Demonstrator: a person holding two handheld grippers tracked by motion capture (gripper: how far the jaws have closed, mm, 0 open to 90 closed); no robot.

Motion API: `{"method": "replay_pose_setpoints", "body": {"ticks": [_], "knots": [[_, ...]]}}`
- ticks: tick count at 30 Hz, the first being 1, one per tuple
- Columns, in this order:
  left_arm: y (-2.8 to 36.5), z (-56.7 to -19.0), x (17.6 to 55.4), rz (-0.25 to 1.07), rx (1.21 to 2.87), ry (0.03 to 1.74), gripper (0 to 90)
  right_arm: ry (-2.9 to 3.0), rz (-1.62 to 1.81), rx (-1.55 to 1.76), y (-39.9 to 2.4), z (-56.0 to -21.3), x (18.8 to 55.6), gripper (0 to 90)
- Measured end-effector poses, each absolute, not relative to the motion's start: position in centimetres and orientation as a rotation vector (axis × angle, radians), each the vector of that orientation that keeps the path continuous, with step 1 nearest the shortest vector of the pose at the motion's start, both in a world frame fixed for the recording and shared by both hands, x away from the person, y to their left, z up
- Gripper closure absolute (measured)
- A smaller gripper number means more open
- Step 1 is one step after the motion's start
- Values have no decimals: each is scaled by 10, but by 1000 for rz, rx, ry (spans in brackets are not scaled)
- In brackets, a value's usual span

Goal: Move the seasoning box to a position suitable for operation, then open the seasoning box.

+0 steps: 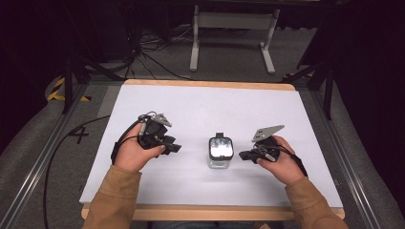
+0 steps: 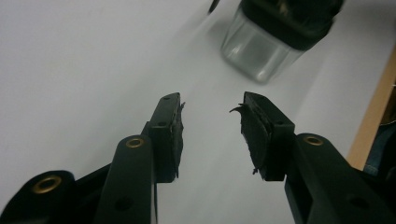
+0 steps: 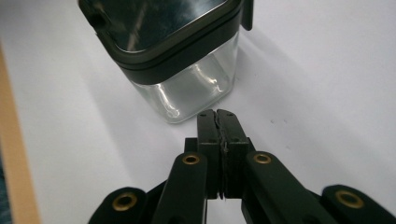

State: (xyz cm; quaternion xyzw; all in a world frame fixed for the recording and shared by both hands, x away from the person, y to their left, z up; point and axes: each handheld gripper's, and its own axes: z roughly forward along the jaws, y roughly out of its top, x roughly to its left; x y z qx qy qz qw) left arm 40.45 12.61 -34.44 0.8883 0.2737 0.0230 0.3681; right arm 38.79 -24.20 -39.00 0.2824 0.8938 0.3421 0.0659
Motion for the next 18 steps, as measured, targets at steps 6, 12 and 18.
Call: {"method": "replay_pose_setpoints", "body": {"ticks": [6,12,18], "knots": [[119,-331,412,-30,2215,783,592,2657,1127,944,-269,-379,382,900],[98,-325,424,-78,2222,734,642,2617,1145,987,-280,-374,377,899],[75,-326,441,-53,2239,654,648,2605,1160,991,-283,-373,375,889]]}}
